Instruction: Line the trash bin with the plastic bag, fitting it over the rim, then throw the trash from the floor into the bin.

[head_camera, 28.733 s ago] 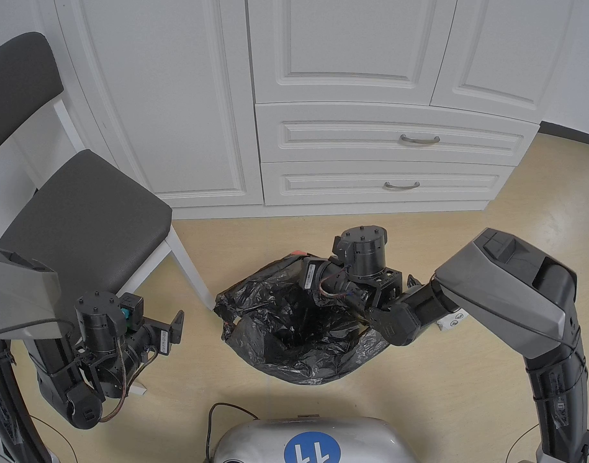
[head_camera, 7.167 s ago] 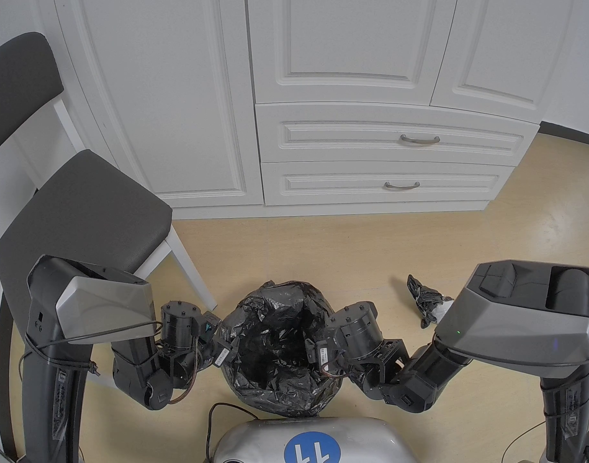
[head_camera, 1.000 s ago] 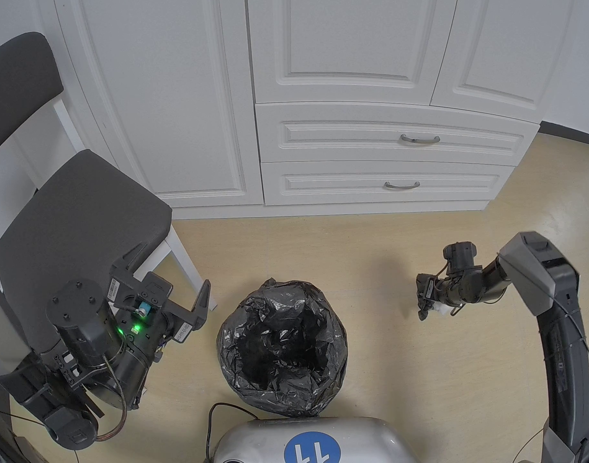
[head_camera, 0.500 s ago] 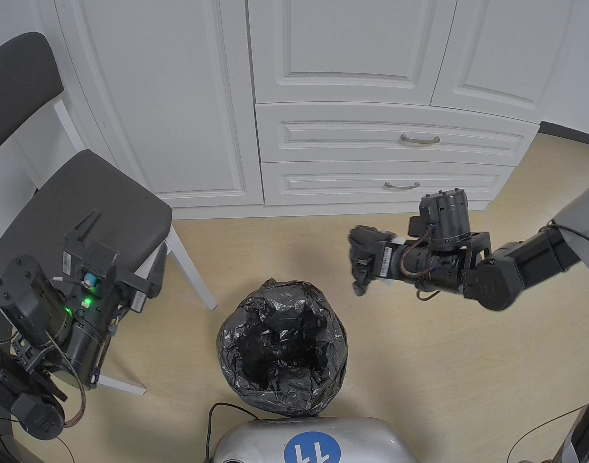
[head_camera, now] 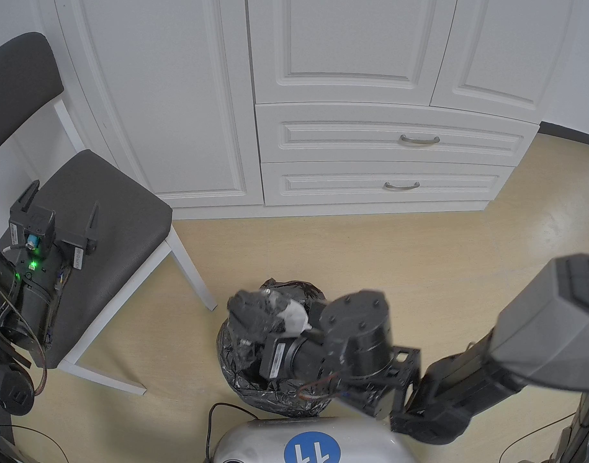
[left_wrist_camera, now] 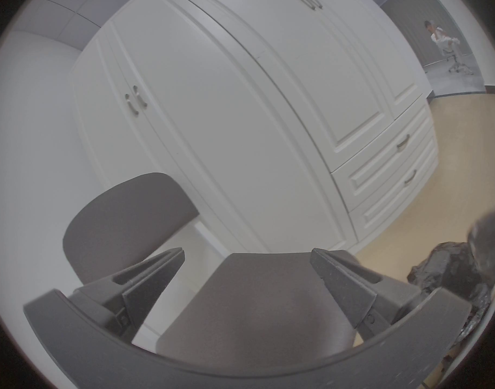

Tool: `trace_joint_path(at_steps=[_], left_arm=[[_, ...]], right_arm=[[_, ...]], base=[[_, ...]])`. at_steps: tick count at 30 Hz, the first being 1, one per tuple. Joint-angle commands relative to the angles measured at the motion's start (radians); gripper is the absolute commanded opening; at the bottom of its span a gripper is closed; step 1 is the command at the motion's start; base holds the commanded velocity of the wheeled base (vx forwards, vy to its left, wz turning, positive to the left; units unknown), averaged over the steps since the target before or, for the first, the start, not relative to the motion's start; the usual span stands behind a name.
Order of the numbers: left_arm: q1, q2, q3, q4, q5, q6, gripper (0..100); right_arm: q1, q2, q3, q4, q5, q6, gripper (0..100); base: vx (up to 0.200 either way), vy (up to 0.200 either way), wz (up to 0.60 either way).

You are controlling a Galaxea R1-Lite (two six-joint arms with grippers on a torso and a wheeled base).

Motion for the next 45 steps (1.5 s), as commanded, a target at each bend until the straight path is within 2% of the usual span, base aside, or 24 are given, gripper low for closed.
trace_joint_path(at_steps=[1,13,17,20,29,32,40,41,45], left_arm=[[0.095,-0.025,-0.024,0.000,-0.010,0.004,100],[0.103,-0.036,-0.031,-0.001,-0.011,0.004,100],[0.103,-0.045,-0.027,-0.001,-0.011,0.004,100],[0.103,-0.048,-0.026,-0.001,-0.011,0.004,100],[0.098,-0.051,-0.021,-0.001,-0.011,0.004,100],[0.098,-0.058,-0.021,-0.001,-0.013,0.004,100],[0.095,-0.062,-0.021,-0.001,-0.013,0.004,100],[0.095,-0.062,-0.021,-0.001,-0.013,0.004,100],[0.093,-0.064,-0.021,-0.001,-0.013,0.004,100]], right_arm=[[0.041,0.226,0.019,-0.071,-0.014,0.040,0],[0.002,0.370,-0.060,-0.171,-0.027,0.046,0],[-0.018,0.436,-0.090,-0.335,-0.049,0.044,0],[-0.025,0.480,-0.119,-0.401,-0.087,0.033,0],[-0.031,0.530,-0.165,-0.407,-0.110,0.026,0],[-0.043,0.554,-0.202,-0.407,-0.144,0.003,0],[-0.046,0.592,-0.241,-0.408,-0.155,-0.026,0],[-0.048,0.603,-0.248,-0.405,-0.179,-0.048,0],[-0.043,0.608,-0.248,-0.408,-0.184,-0.057,0]], base=[[0.000,0.000,0.00],[0.000,0.000,0.00],[0.000,0.000,0.00],[0.000,0.000,0.00],[0.000,0.000,0.00],[0.000,0.000,0.00],[0.000,0.000,0.00],[0.000,0.000,0.00],[0.000,0.000,0.00]])
